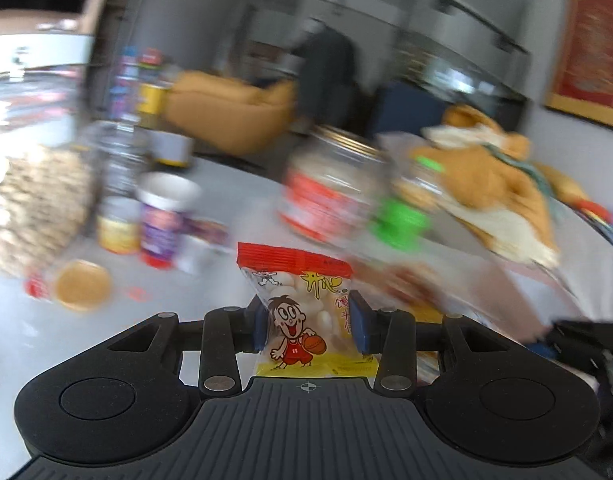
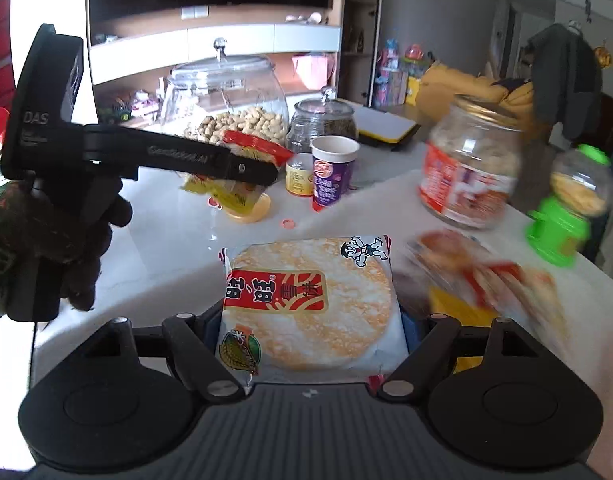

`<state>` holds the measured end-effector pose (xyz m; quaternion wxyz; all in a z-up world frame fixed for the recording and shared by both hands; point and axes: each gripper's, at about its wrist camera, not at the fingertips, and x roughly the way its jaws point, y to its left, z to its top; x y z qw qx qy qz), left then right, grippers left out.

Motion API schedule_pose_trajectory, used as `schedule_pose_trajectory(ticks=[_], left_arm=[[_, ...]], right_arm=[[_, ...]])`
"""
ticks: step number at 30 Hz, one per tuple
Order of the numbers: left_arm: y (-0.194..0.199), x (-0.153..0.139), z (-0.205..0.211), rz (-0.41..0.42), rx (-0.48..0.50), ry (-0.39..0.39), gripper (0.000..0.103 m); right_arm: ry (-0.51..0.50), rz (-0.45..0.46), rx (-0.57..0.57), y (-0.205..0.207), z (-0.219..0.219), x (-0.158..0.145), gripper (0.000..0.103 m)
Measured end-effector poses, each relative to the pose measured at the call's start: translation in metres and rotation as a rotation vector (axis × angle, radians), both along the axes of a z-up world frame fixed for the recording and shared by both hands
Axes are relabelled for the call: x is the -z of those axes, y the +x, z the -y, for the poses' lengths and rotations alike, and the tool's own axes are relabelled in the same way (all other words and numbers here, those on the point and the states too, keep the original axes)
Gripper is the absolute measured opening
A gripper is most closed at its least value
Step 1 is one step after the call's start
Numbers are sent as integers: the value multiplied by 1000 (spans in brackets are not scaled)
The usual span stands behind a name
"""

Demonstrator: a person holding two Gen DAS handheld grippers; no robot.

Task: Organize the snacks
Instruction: 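Carry both held packets over the open pink box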

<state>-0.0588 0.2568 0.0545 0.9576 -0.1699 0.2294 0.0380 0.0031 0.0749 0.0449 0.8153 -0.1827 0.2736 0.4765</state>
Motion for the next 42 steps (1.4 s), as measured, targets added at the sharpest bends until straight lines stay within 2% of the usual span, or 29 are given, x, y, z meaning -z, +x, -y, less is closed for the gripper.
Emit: schedule_pose_trajectory(ticks=[4,8,14,18,21,22,24,27,30,33,35,36,39,40,41,42], left_arm=[[-5,9,77,-34,164,-17,45],[8,24,129,-83,294,-52,45],[31,15,203,-116,466,-47,45],[55,-12,234,-61,528,-32,45],[84,-30,255,31,506,23,46],[99,-33,257,53,494,21,46],[134,-30,259,57,463,-35,46],[179,-14,247,-37,408,-156,46],[193,-4,229,-21,354,-254,47],[196,-3,216,-10,314,-252,47],[209,-1,216,-79,387,-224,47],[215,0,215,-103,413,-225,47],[224,0,208,-95,430,-283,48],[227,0,208,-109,449,-281,48],[231,0,211,-127,474,-252,48],[232,0,216,-140,498,-186,49]], right_arm=[[-19,17,71,-23,71,-5,80],[-59,33,183,-33,141,1,80],[-61,7,348,-37,228,11,80],[-35,5,425,-37,263,13,80],[-23,26,458,-31,274,13,80],[-16,32,468,-28,278,13,80],[7,39,486,-21,279,9,80],[62,60,522,-7,279,-4,80],[122,82,575,13,287,-20,80],[154,94,627,46,284,-32,81],[183,73,664,78,278,-35,85],[189,49,679,97,274,-34,86],[155,-46,732,141,264,-24,86],[148,-79,753,151,263,-20,86],[144,-108,768,154,263,-15,86],[146,-130,769,155,265,-10,86]])
